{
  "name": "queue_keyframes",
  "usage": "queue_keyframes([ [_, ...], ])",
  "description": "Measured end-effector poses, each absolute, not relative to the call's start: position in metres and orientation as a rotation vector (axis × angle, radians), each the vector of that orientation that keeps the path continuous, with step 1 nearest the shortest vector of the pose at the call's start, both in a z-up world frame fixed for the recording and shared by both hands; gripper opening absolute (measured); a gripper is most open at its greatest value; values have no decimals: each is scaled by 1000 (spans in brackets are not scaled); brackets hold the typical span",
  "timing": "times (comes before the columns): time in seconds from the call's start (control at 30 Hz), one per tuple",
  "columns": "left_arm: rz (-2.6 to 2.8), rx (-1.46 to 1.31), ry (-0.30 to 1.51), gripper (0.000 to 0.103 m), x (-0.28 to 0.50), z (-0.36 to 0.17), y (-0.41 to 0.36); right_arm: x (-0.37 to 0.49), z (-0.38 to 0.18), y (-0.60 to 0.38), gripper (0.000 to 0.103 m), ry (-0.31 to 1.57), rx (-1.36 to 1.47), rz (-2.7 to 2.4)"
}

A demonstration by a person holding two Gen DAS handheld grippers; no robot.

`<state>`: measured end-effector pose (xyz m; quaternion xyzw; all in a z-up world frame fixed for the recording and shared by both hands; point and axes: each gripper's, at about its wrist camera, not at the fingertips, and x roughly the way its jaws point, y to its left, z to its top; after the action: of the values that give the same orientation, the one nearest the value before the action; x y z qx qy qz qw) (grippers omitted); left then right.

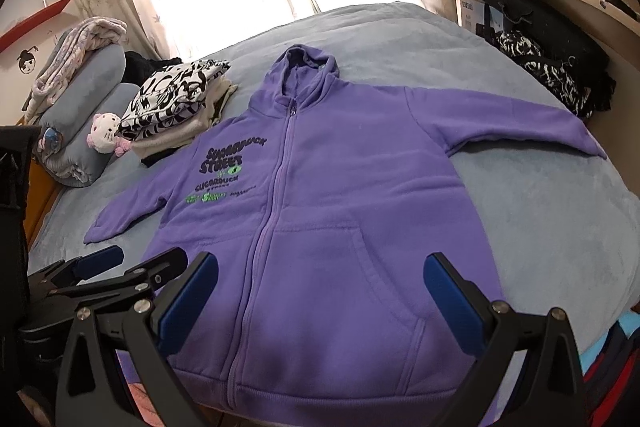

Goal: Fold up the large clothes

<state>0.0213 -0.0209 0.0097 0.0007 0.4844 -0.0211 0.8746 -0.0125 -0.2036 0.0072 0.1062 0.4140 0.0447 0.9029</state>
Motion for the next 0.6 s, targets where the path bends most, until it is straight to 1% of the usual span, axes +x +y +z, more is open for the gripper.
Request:
queue_keyframes([
  [0.17, -88, 25, 983, 89, 40, 23, -38, 1, 22, -216, 103, 824, 209, 89],
  [0.43, -140, 147, 816, 89, 64, 58, -79, 21, 54, -242, 103, 732, 142, 48],
  [0.6, -174, 129, 769, 90, 84, 78, -101, 34, 71, -260, 103, 682, 86, -10],
])
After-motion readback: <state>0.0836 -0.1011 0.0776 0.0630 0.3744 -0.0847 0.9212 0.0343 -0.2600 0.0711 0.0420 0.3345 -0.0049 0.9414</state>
